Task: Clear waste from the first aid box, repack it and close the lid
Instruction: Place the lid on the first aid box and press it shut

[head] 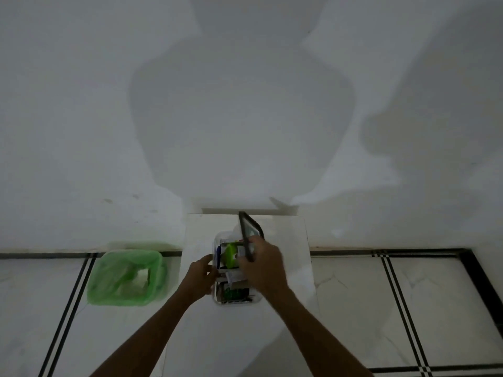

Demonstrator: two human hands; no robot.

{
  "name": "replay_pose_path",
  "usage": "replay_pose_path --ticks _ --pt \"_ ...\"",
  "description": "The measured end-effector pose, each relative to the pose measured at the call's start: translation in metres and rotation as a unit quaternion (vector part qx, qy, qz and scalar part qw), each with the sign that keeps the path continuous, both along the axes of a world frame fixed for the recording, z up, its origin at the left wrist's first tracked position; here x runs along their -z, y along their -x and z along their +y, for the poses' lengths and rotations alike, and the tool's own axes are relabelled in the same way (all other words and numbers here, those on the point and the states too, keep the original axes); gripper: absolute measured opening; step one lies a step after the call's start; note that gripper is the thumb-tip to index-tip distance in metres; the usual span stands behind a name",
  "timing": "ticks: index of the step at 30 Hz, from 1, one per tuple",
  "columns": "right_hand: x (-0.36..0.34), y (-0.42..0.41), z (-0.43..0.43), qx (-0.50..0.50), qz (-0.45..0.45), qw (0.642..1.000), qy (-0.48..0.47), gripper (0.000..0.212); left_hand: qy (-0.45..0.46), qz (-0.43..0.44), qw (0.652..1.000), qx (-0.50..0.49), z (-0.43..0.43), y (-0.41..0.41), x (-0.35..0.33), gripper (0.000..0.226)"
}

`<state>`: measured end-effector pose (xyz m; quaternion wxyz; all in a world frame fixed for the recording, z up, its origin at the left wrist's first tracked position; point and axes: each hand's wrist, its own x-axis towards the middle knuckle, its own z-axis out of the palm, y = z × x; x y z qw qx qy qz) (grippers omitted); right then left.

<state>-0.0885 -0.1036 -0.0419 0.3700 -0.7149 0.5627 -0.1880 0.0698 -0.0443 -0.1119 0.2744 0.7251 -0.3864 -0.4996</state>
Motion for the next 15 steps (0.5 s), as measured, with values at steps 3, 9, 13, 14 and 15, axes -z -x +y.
replay_pose_path --ticks 3,9,13,14,15 --pt "0.023 -0.021 0.019 -0.024 0.023 0.998 0.062 0.028 -0.023 0.065 0.996 -0.062 0.001 -0.002 0.0 0.032" --pt "0.064 -0.045 0.042 -0.066 0.152 0.976 0.14 0.043 0.002 0.095 0.98 -0.173 -0.003 -0.013 -0.012 0.026" --pt "0.074 -0.047 0.047 -0.115 0.129 0.973 0.152 0.034 -0.009 0.07 0.982 -0.176 -0.005 -0.004 -0.009 0.037" --pt "0.073 -0.045 0.047 -0.108 0.093 0.976 0.163 0.025 0.0 0.052 0.983 -0.176 -0.005 -0.001 -0.006 0.035" --pt "0.07 -0.04 0.045 -0.082 0.052 0.981 0.166 0.016 0.012 0.019 0.986 -0.168 -0.005 0.001 -0.004 0.033"
